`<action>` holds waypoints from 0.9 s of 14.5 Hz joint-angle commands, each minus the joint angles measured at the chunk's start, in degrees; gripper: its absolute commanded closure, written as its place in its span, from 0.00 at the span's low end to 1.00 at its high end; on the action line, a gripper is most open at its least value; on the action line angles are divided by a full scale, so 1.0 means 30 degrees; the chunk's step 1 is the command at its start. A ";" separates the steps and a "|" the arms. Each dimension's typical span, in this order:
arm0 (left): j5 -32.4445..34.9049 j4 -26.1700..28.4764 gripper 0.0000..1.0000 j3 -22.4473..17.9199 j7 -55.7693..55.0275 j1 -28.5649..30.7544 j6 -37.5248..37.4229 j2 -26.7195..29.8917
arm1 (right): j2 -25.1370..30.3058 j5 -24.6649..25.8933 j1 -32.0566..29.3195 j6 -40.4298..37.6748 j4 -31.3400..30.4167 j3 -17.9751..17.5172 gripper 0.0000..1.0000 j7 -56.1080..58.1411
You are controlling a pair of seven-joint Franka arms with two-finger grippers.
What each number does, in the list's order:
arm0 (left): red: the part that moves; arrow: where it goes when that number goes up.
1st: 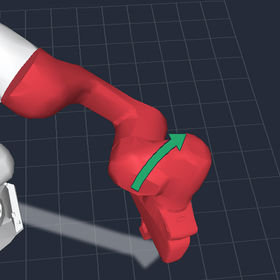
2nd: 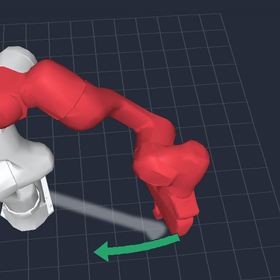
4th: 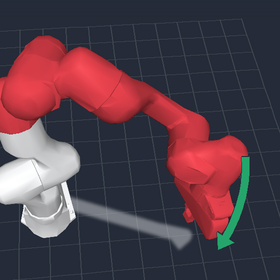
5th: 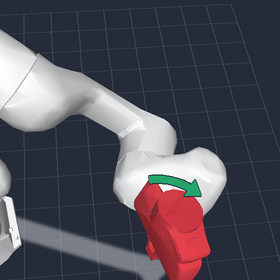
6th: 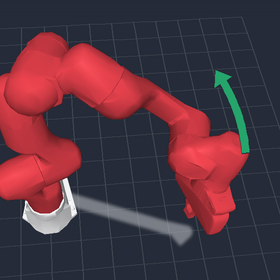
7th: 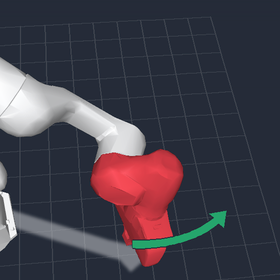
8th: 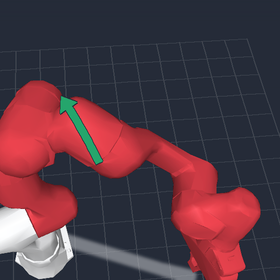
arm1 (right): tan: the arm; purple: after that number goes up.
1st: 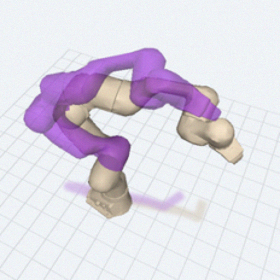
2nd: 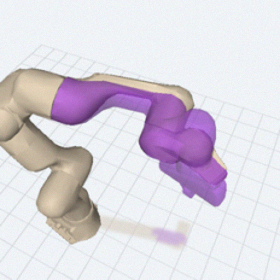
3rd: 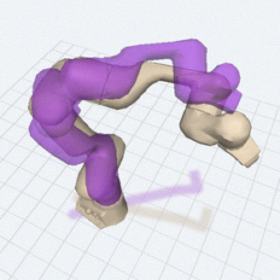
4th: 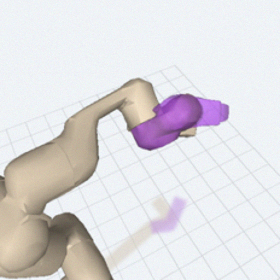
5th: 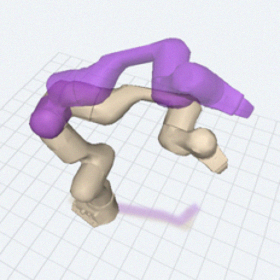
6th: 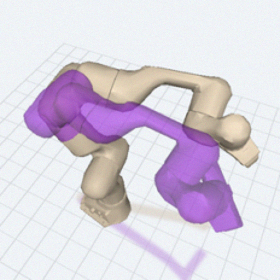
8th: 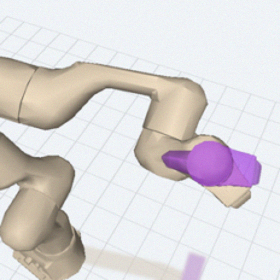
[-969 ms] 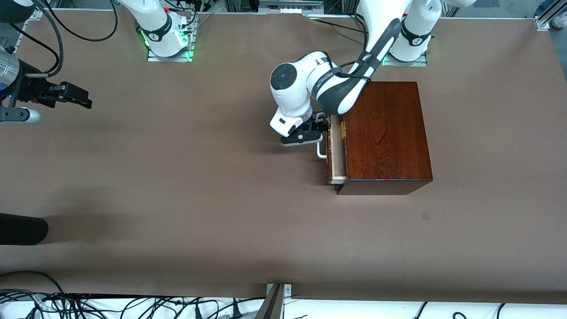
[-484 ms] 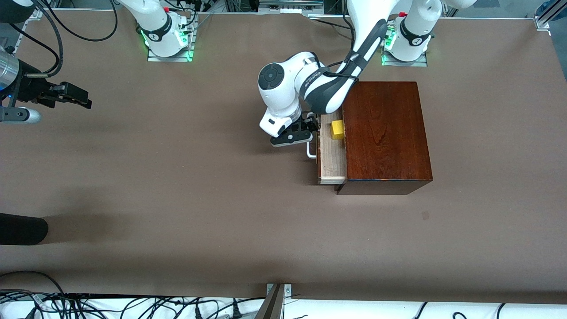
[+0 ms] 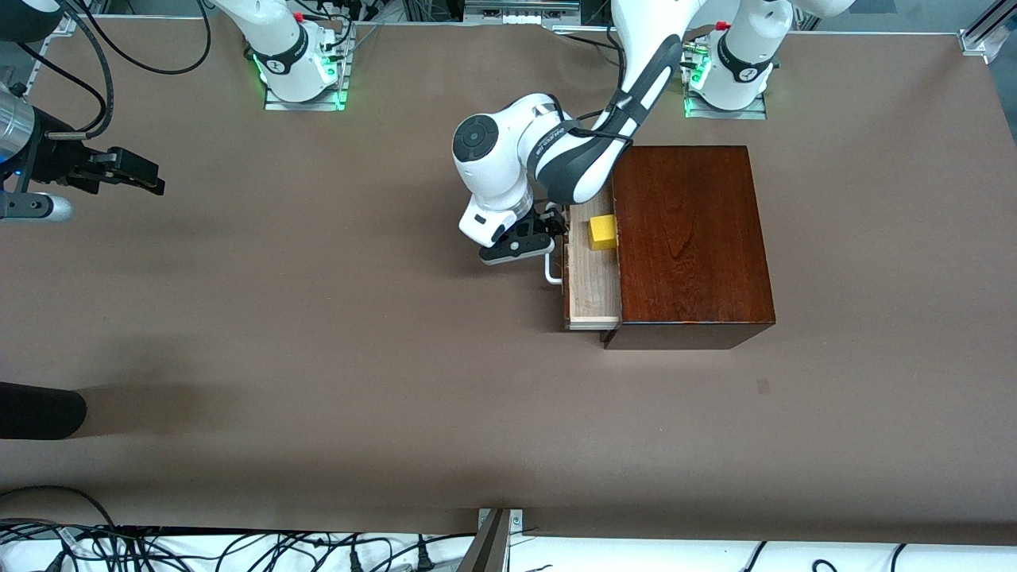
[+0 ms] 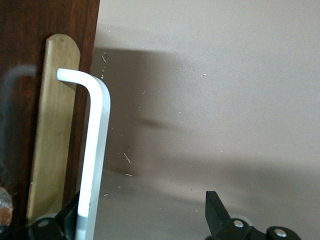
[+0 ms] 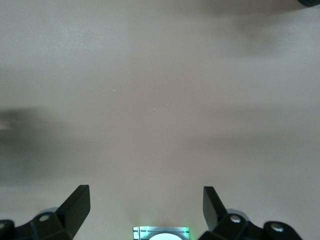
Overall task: Open drawer, take yellow block, close drawer
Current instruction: 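Grasp the handle with the left gripper and pull the drawer open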
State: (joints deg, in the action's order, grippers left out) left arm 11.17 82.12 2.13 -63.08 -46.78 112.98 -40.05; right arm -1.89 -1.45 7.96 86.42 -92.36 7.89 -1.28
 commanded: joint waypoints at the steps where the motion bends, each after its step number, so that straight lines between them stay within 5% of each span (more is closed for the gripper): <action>1: -0.1672 -0.2471 0.00 0.0200 -0.1061 -0.1136 0.1452 -0.2002 | 0.0075 0.0043 -0.0016 -0.0008 -0.0005 0.0007 0.00 0.0222; 13: -0.2082 -0.3205 0.00 0.0141 -0.1704 -0.1663 0.2797 -0.2618 | 0.0045 0.0043 -0.0016 -0.0037 -0.0005 0.0007 0.00 0.0222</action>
State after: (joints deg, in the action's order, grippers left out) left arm 10.21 76.80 0.97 -64.04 -49.62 113.36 -43.21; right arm -1.96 -1.45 7.96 86.42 -92.36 7.89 -1.28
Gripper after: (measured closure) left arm 0.000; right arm 0.000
